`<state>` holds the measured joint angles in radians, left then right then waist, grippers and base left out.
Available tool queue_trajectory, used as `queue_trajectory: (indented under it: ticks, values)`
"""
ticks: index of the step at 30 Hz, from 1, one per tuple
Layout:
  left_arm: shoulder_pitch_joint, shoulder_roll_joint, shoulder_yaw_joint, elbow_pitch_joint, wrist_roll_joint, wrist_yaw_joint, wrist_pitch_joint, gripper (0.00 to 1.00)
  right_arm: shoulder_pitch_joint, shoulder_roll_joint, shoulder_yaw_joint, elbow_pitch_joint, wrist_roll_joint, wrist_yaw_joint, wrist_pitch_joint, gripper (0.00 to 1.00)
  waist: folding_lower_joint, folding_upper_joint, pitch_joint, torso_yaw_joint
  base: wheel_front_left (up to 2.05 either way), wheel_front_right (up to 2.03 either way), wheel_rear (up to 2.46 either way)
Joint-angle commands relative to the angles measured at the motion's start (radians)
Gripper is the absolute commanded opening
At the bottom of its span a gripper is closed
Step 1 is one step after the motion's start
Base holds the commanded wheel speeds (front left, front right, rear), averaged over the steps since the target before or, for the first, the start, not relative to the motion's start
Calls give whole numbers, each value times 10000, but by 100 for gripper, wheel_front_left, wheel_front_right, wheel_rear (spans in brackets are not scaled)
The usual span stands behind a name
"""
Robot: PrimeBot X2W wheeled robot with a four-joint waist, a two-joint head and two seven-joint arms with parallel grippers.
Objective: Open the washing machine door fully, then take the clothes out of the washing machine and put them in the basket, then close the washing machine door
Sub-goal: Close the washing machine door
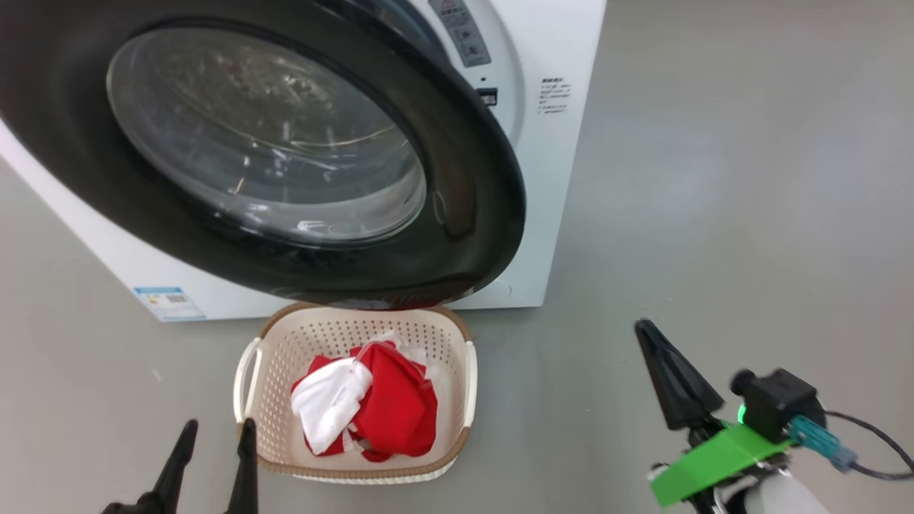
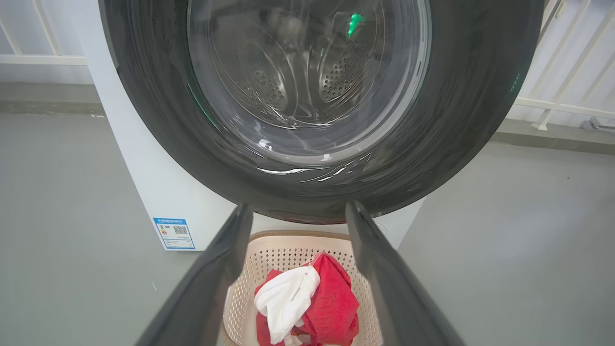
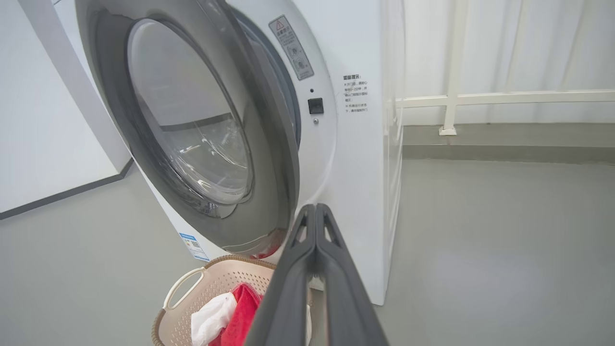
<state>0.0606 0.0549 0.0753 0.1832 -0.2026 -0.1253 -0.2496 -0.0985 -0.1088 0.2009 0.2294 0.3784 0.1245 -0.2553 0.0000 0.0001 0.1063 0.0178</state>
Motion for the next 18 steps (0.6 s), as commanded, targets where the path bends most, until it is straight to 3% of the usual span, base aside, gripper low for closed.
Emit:
queue_trajectory:
  ticks: [1, 18]
  values:
    - [-418, 59, 249, -317, 56, -54, -122, 100, -510, 9, 358, -175, 103, 62, -65, 0, 0, -1, 237, 227, 0, 0, 0]
    - [-1373, -41, -252, -303, -122, -54, -122, 100, -2938, 65, 1157, 569, 234, 62, -65, 0, 0, -1, 1459, 1309, 0, 0, 0]
